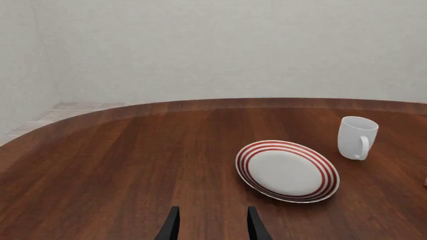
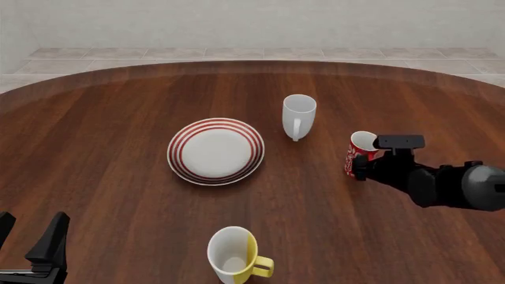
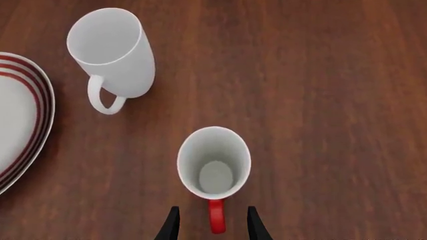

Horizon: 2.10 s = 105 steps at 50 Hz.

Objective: Pick up the red mug and put it on the plate

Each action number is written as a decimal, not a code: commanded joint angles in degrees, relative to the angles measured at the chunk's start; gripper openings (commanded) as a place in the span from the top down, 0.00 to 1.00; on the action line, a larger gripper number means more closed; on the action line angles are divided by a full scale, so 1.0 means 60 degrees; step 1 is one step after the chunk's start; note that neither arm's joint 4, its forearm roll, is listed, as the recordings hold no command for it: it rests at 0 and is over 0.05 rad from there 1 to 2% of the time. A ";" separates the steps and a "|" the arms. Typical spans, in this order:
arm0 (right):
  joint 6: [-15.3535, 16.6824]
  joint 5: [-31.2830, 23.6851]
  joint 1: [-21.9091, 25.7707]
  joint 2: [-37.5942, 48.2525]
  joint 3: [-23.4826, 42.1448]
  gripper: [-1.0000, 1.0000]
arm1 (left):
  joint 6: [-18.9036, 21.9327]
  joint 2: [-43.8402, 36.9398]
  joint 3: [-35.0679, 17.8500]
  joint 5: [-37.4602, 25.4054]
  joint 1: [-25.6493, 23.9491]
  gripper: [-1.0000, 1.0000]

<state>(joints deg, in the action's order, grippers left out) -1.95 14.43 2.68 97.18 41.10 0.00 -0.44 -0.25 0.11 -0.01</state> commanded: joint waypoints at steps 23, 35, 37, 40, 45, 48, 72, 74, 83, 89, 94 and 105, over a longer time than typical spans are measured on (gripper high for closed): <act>0.0033 -0.0206 -0.0119 -0.0581 -0.0172 1.00 | -0.0002 0.0000 0.0000 0.0000 0.0000 0.00; 0.0180 -0.0536 -0.0160 -0.1099 -0.0100 1.00 | -0.0001 -0.0002 0.0000 0.0000 0.0000 0.00; 0.0176 -0.0598 -0.0155 -0.1175 -0.0085 1.00 | -0.0001 0.0001 0.0000 0.0000 0.0000 0.00; 0.0214 -0.0820 -0.0057 -0.1498 -0.0015 1.00 | -0.0001 -0.0001 0.0000 0.0000 0.0000 0.00; 0.0325 -0.1190 0.0161 -0.1954 0.0155 1.00 | -0.0002 -0.0001 0.0000 0.0000 -0.0001 0.00; 0.0359 -0.1437 0.0269 -0.2190 0.0296 1.00 | -0.0001 0.0000 0.0000 0.0000 -0.0001 0.00; 0.0864 -0.2806 0.1695 -0.2780 0.1934 1.00 | -0.0001 0.0002 0.0000 0.0000 0.0001 0.00; 0.1049 -0.2864 0.1913 -0.2701 0.2168 1.00 | 0.0000 -0.0002 0.0000 0.0000 -0.0002 0.00; 0.0986 -0.3171 0.2265 -0.2607 0.2899 1.00 | 0.0001 -0.0001 0.0000 0.0000 0.0000 0.00; 0.1018 -0.3288 0.2611 -0.2409 0.3255 1.00 | 0.0001 0.0000 0.0000 0.0000 -0.0001 0.00; 0.0966 -0.3390 0.2863 -0.2132 0.3693 1.00 | 0.0001 0.0001 0.0000 0.0000 0.0000 0.00; 0.0816 -0.3271 0.3344 -0.1476 0.4267 1.00 | -0.0002 -0.0001 0.0000 0.0000 -0.0001 0.00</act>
<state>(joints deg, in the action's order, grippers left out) 3.85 -5.15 20.18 85.60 63.10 0.00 -0.43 -0.25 0.11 -0.01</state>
